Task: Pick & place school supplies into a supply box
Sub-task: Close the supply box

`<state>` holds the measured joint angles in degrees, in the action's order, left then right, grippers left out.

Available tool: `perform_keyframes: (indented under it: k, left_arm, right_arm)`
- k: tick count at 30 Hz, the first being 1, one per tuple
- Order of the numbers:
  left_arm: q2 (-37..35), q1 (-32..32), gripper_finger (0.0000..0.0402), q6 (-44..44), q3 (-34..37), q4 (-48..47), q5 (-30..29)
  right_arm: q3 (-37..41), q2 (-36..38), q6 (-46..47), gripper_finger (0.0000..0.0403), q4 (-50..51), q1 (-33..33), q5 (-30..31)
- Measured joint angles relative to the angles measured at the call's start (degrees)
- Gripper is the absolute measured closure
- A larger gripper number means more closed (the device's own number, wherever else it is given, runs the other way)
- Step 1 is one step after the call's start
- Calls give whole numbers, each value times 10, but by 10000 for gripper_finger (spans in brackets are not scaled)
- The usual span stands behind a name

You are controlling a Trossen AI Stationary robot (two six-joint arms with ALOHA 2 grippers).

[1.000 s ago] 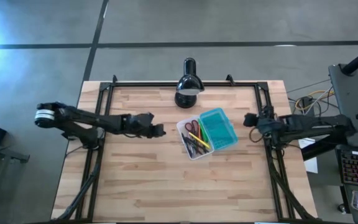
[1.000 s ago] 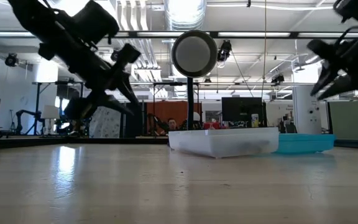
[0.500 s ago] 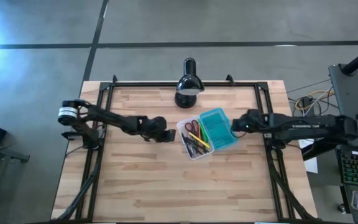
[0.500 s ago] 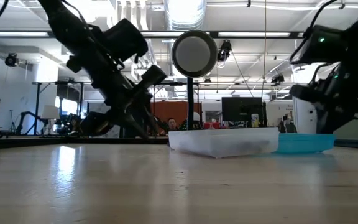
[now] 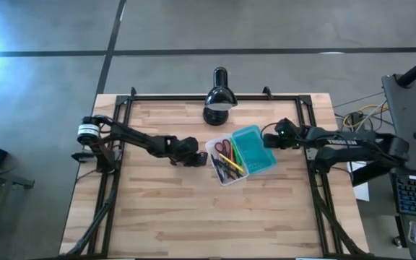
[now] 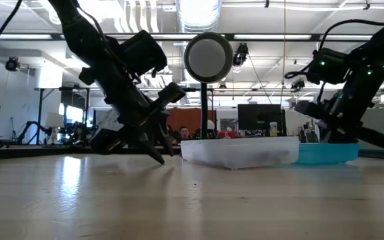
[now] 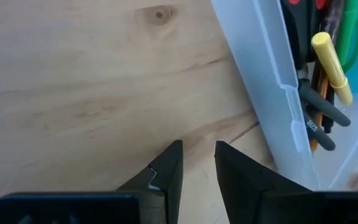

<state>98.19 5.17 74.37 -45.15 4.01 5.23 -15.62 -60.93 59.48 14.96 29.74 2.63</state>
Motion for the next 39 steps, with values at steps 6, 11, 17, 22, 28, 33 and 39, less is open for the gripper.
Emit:
perform_keyframes:
  k: [6,11,17,22,28,33,39]
  left_arm:
    - [4,1,321,1,-5,3,-17]
    - [4,5,321,1,-11,8,-31]
    - [4,8,321,-3,-20,10,-35]
    - [4,9,321,-13,-24,8,-43]
    - [4,10,321,-13,-24,6,-43]
    - [4,10,321,-15,-24,7,-43]
    - [4,11,321,-23,-24,10,-52]
  right_arm:
    - [-32,-19,-55,394,-7,-1,-36]
    - [-48,-32,-75,394,-5,-1,-54]
    - [-69,-15,-78,394,-3,0,-53]
    - [-100,-5,-94,394,-2,0,-65]
    - [-132,-9,-105,394,-1,-3,-86]
    - [-165,-9,-107,394,-4,-16,-123]
    - [-218,-9,-115,394,-11,-56,-164]
